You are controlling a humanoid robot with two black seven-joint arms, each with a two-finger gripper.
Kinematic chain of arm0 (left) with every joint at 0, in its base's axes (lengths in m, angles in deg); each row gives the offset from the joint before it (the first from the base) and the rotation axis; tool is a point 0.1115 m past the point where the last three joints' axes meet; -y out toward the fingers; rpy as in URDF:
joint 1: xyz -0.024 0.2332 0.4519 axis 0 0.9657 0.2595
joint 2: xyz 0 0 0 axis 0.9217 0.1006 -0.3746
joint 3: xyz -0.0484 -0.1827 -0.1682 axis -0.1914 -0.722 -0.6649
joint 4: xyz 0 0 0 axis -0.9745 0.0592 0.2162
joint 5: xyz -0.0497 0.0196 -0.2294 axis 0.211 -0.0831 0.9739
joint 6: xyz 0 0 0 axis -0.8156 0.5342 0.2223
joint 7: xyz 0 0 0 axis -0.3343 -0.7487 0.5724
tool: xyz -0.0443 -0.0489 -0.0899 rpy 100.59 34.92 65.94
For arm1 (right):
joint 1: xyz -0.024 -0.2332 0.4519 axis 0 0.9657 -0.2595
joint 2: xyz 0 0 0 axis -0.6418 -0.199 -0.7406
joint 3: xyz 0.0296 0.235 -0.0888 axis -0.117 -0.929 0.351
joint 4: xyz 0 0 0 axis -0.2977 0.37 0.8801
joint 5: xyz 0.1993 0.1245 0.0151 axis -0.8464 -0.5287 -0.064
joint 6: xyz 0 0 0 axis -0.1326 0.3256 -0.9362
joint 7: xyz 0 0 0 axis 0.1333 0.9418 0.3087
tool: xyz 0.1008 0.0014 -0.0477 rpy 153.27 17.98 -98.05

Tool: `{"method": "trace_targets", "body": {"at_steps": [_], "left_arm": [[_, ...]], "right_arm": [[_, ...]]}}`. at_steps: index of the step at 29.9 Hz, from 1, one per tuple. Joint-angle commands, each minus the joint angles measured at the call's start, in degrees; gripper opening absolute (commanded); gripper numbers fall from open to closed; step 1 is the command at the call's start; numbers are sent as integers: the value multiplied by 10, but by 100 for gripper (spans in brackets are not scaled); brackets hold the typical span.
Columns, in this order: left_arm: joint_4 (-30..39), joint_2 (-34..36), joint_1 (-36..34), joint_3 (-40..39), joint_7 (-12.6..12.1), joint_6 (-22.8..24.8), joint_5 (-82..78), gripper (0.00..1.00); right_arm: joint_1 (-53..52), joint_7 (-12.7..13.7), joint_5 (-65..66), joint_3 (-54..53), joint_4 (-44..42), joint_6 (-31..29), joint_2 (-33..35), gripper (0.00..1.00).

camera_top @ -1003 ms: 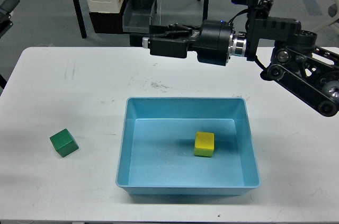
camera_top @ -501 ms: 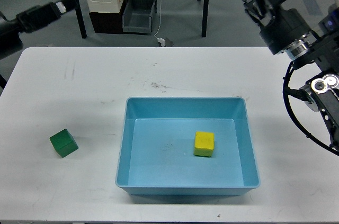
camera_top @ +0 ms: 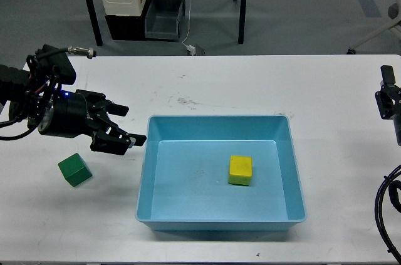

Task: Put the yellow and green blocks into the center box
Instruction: 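Withdraw the right gripper and reach the left gripper to the green cube, then close the left gripper around the green cube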

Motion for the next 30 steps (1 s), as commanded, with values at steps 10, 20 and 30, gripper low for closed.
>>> {"method": "trace_targets", "body": {"at_steps": [10,20,30], "left_arm": [[-69,9,9,79,0,0,-111,100],[-119,10,48,79,0,0,-113,100],[-157,10,76,79,0,0,-108,100]], "right_arm": [[33,-4,-22,-18,0,4,5,100],[34,-4,-22,-18,-1,4,5,100],[43,-4,-22,-19,-3,6,3,100]]}}
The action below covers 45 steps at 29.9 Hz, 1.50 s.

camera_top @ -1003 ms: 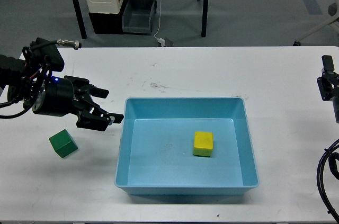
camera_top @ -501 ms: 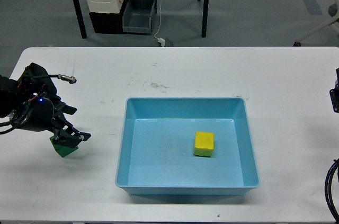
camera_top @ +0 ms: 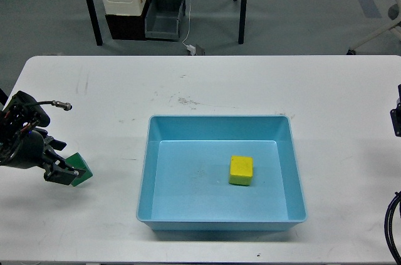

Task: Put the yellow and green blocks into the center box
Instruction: 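Close the left gripper around the green cube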

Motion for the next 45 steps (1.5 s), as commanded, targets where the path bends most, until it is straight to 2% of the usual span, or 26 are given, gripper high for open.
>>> {"method": "trace_targets", "body": {"at_steps": [1,9,12,18,22,25,27,34,38,45], "left_arm": [[-6,-1,6,0,0,0,5,100],[-21,-18,13,-1,0,-23,7,100],[-30,-28,13,-1,0,-23,7,96],[-35,-25,25,8,0,-42,6,77],[-36,-25,28,11,0,-59,7,70],[-36,-25,28,11,0,-63,7,61],[-36,-24,28,10,0,-70,9,49],[-44,-18,29,11,0,-74,11,30],[-47,-11,23,9,0,-80,18,27],[-91,5,-9,-14,0,-150,222,27]], "right_arm": [[0,0,0,0,-1,0,-2,100],[0,0,1,0,-2,1,-1,100],[0,0,1,0,-2,1,-1,100],[0,0,1,0,-3,4,-1,100],[0,0,1,0,-3,3,-2,100],[0,0,1,0,-3,4,-2,100],[0,0,1,0,-3,4,-1,100],[0,0,1,0,-3,4,-1,100],[1,0,1,-1,-3,4,-1,100],[5,0,1,-1,-3,5,0,100]]}}
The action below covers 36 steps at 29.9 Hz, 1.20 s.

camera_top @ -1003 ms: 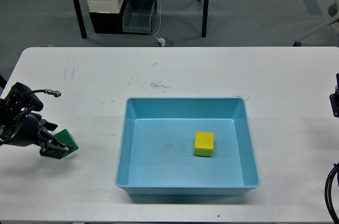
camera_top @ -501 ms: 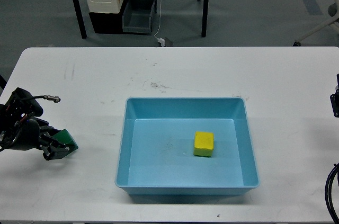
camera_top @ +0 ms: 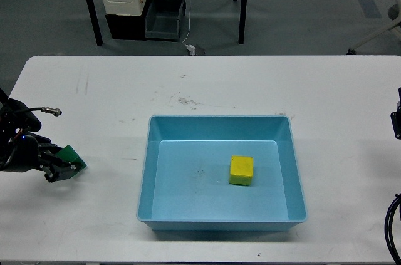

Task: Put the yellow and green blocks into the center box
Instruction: 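Lift the green cube and carry it over the blue box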

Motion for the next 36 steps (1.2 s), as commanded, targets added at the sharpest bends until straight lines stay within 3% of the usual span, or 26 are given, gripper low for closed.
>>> {"method": "trace_targets", "body": {"at_steps": [1,6,11,15,24,30,36], "left_arm": [[-13,5,-34,-6,0,-26,106,27],[10,5,-78,-11,0,-26,132,27],[86,-11,-131,-15,0,-23,162,27],[120,-70,-172,-9,0,-12,152,27],[126,-241,-237,-2,0,120,-30,27],[121,-310,-275,88,0,124,-118,28],[108,-352,-270,147,0,124,-185,29]], "right_arm": [[4,0,0,-1,1,0,1,100],[7,0,0,-2,1,0,0,100],[8,0,0,-2,0,0,1,100],[8,0,0,-2,0,0,1,100],[14,0,-1,-1,0,0,1,100],[17,0,0,-1,0,0,1,100],[18,0,-1,0,0,0,1,100]]}}
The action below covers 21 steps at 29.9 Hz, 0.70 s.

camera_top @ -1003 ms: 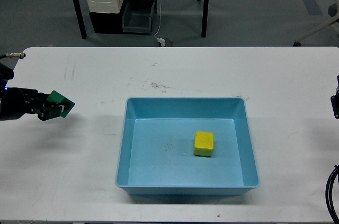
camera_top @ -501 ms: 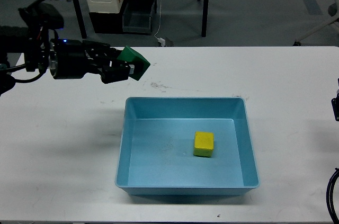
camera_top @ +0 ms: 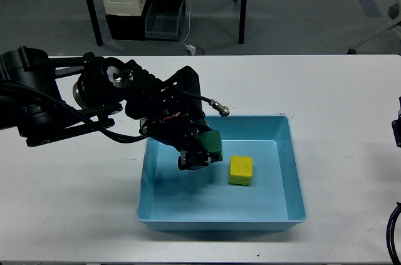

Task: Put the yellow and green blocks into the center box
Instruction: 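Lower the green cube beside the yellow cube and open the left gripper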

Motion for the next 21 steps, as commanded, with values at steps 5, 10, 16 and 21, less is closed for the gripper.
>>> {"method": "trace_targets", "body": {"at_steps": [5,10,16,21], "left_arm": [[-26,-39,19,51,0,0,-21,34],[-46,-40,37,51,0,0,-21,61],[-63,-38,45,48,0,0,-21,78],[-65,-31,49,37,0,0,-21,94]], "right_arm": [[-1,0,0,2,0,0,0,100],[-1,0,0,4,0,0,-1,100],[-1,0,0,5,0,0,-1,100],[1,0,0,12,11,-4,0,100]]}}
